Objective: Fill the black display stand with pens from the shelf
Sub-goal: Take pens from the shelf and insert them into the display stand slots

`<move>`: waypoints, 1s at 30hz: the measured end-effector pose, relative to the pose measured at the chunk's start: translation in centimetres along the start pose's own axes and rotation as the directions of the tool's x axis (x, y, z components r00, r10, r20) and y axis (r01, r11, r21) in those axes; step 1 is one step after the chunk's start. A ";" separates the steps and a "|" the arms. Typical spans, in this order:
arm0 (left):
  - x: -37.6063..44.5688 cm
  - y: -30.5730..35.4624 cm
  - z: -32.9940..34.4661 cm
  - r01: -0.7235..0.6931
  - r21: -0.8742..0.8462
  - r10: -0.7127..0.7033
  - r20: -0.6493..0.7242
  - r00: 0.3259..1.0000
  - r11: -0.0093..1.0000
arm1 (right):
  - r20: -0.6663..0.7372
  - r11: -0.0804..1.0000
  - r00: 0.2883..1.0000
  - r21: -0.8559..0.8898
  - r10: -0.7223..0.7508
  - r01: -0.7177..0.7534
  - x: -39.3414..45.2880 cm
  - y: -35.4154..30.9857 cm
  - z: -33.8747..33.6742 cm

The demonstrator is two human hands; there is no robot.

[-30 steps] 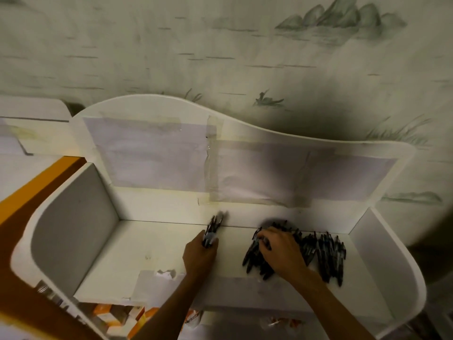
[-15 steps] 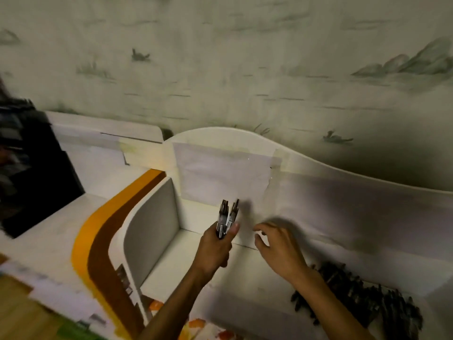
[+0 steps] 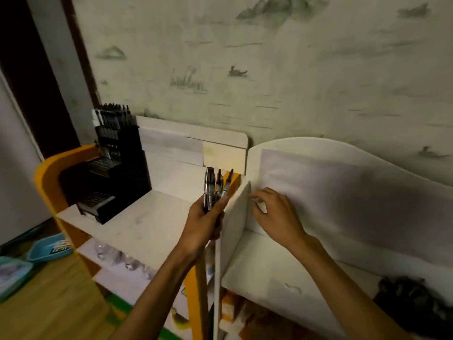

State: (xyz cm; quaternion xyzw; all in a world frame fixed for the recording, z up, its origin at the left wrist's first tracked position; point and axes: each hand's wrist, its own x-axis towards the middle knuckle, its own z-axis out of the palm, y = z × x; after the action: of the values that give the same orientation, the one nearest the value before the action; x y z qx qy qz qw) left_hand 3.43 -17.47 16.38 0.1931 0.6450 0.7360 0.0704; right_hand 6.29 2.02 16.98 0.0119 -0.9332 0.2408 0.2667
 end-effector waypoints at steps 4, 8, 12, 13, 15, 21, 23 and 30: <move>-0.5 0.8 -8.9 -0.015 0.037 0.018 -0.075 0.997 0.999 | -0.002 0.998 0.998 -0.028 -0.060 0.059 1.1 -7.3 4.0; -0.5 1.1 -16.6 -0.020 0.026 0.023 -0.126 0.992 0.999 | 0.003 0.999 0.999 -0.025 -0.047 0.048 2.3 -13.7 8.4; -0.1 1.0 -22.8 0.021 0.011 -0.020 -0.152 0.988 1.000 | 0.033 0.998 0.998 -0.033 -0.044 0.045 3.4 -18.6 12.5; 0.1 0.9 -24.1 0.041 0.010 -0.040 -0.152 0.988 0.999 | 0.047 0.998 0.998 -0.034 -0.042 0.044 3.8 -19.6 13.5; 0.6 0.7 -26.8 0.082 0.003 -0.081 -0.148 0.986 0.997 | 0.069 0.998 0.997 -0.051 -0.030 0.034 4.7 -21.1 15.4; 4.4 0.3 -34.4 0.121 -0.027 -0.123 -0.131 0.984 0.992 | 0.102 0.997 0.995 -0.077 0.008 0.000 8.7 -23.7 21.4; 5.9 0.2 -36.8 0.093 -0.009 -0.093 -0.115 0.989 0.996 | 0.103 0.997 0.995 -0.077 0.020 -0.012 10.4 -24.3 23.8; 12.4 -0.5 -45.2 0.126 0.083 -0.120 -0.077 0.990 0.989 | 0.075 0.996 0.994 -0.017 0.084 -0.083 17.4 -27.5 32.2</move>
State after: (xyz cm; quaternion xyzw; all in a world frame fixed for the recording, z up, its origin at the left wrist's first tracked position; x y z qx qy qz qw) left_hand -24.97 -54.64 14.06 0.1295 0.6894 0.7077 0.0841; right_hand -20.30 -35.08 14.06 -0.0199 -0.9440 0.2444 0.2210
